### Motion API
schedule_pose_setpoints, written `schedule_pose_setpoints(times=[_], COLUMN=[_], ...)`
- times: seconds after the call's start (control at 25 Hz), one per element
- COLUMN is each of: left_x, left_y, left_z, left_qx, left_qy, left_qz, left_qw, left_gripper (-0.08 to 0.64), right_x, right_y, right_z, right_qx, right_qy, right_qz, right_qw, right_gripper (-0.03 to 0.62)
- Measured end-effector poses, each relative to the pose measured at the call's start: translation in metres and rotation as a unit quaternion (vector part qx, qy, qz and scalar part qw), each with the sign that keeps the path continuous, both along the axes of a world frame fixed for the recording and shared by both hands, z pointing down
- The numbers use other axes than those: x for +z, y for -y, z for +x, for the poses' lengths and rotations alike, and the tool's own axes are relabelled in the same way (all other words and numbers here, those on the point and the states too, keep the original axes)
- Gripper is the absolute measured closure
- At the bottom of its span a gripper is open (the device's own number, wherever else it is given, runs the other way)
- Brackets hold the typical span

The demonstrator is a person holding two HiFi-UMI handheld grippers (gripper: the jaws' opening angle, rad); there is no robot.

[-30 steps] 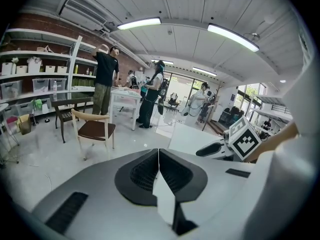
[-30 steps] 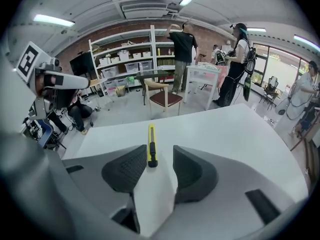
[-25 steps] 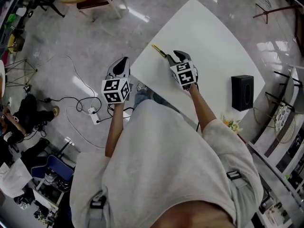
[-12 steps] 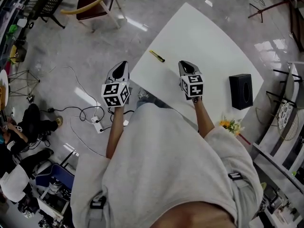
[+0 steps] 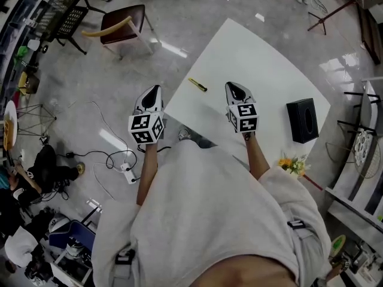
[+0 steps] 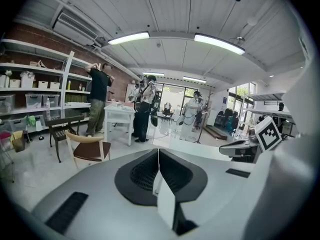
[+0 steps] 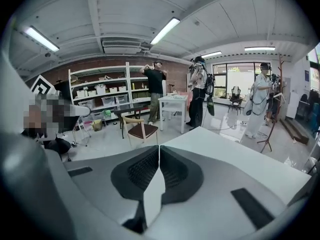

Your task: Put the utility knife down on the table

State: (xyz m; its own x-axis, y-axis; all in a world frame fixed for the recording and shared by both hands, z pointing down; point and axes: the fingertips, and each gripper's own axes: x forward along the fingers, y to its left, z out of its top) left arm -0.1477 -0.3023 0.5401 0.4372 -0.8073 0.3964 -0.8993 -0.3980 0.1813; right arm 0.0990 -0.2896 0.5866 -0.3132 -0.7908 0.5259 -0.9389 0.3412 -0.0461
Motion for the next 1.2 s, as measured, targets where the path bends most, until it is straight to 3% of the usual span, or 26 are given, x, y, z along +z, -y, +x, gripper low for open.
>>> schedule_pose_setpoints(times=[0.48, 1.2], left_x=[-0.036, -0.067], left_y=[0.016, 0.031], left_z=[0.013, 0.009], left_qx=[0.02, 0.023], left_qy=[-0.002, -0.002], left_qz=[0.05, 0.086], left_qw=[0.9986, 0.996], left_gripper=[0.537, 0.537], right_x=[-0.056, -0.086], right_y=[0.022, 0.037], right_z=[-0.006, -0.012], right_qx=[0.005, 0.011], right_qy=[-0.008, -0.006], right_qz=[0.074, 0.107], right_qw=[0.997, 0.994], right_gripper=[0.558, 0.56])
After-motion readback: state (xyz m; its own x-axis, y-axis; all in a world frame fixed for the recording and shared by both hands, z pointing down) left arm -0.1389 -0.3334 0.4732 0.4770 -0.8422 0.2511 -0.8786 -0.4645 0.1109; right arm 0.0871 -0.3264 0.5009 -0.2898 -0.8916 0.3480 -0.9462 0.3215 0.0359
